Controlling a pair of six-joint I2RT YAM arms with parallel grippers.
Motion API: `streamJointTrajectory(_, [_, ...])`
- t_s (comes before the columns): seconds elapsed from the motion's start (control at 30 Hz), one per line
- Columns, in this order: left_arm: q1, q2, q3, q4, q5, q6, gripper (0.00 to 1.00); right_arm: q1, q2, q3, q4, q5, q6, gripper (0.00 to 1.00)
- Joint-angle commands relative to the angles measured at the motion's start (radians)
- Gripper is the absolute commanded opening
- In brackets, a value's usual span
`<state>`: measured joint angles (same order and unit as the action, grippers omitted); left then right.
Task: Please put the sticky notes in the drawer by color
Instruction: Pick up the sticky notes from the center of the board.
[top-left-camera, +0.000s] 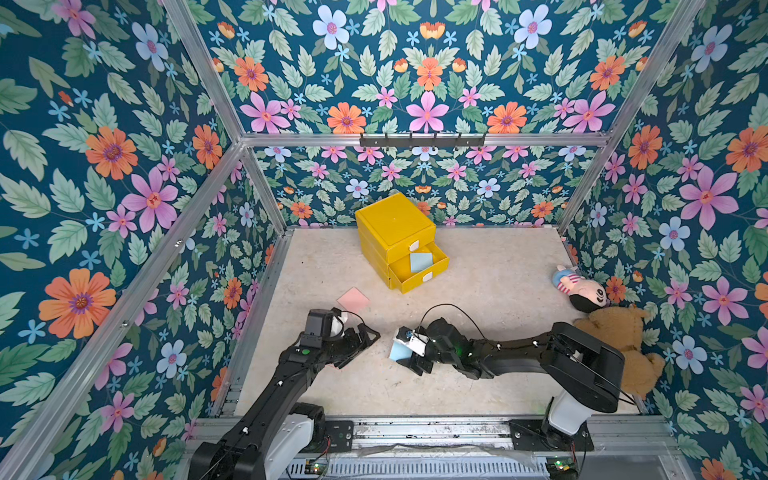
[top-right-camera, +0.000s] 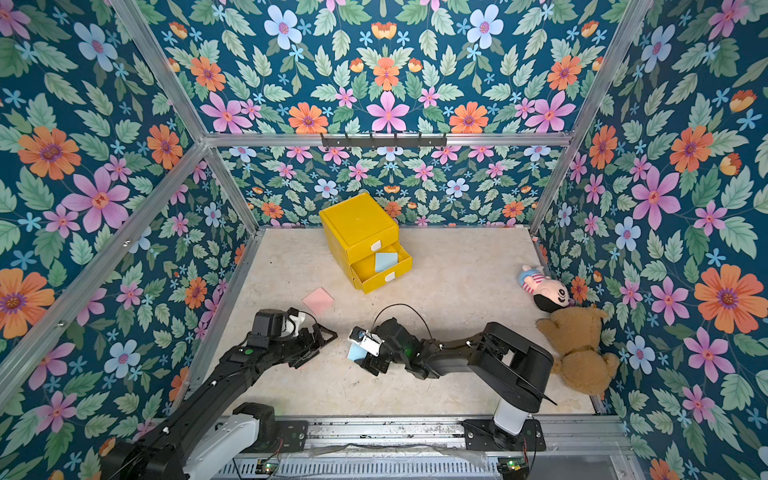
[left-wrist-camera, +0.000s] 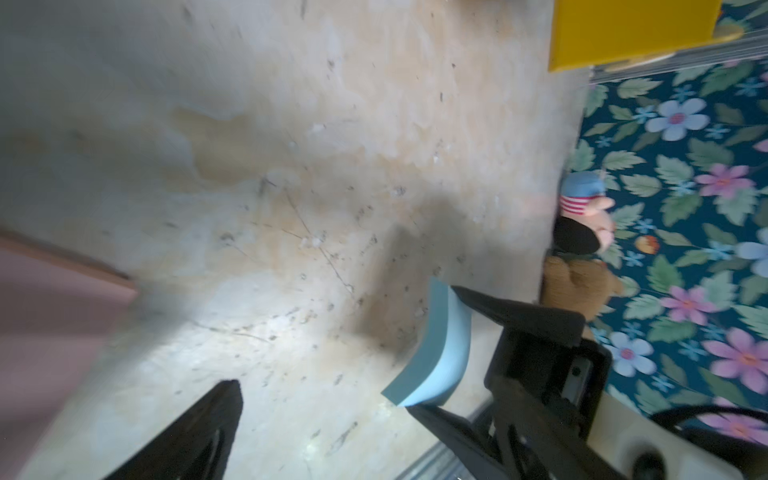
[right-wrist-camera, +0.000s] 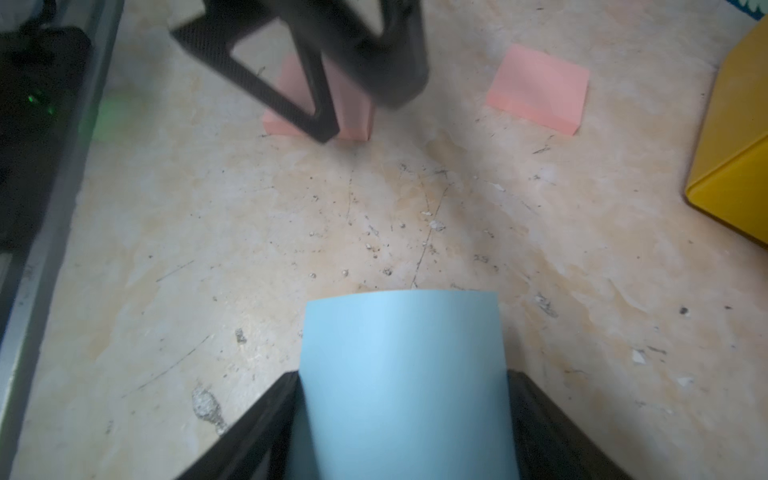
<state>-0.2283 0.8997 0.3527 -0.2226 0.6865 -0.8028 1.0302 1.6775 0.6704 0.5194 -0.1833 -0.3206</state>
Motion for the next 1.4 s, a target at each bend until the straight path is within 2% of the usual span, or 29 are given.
streamJointTrajectory(0.0, [-0.008,-0.032,-0.077,0.333,0.168,-0.204,1.00,-0.019,-0.064,-0.018,0.076,-0.067,0.061,0.79])
streamJointTrajectory(0.2, [-0.041,-0.024,-0.118,0.574,0.190,-0.334,0.95,-0.047,-0.118,-0.040,0.153,-0.140,0.122,0.79])
streamJointTrajectory(0.4, [-0.095,0.033,-0.108,0.724,0.179,-0.402,0.78,-0.059,-0.145,-0.041,0.195,-0.171,0.163,0.79])
streamJointTrajectory(0.53, [-0.180,0.069,-0.059,0.722,0.151,-0.385,0.75,-0.064,-0.139,-0.030,0.201,-0.162,0.177,0.79])
streamJointTrajectory(0.6, [-0.225,0.092,-0.040,0.724,0.137,-0.376,0.66,-0.065,-0.135,-0.025,0.207,-0.157,0.185,0.78])
streamJointTrajectory(0.7, [-0.261,0.115,-0.027,0.733,0.128,-0.372,0.59,-0.068,-0.134,-0.022,0.206,-0.154,0.186,0.78])
streamJointTrajectory(1.17, [-0.253,0.100,-0.005,0.639,0.120,-0.323,0.45,-0.092,-0.193,-0.052,0.168,-0.114,0.173,0.78])
streamJointTrajectory(1.37, [-0.252,0.118,0.015,0.640,0.127,-0.317,0.26,-0.093,-0.197,-0.051,0.162,-0.119,0.178,0.78])
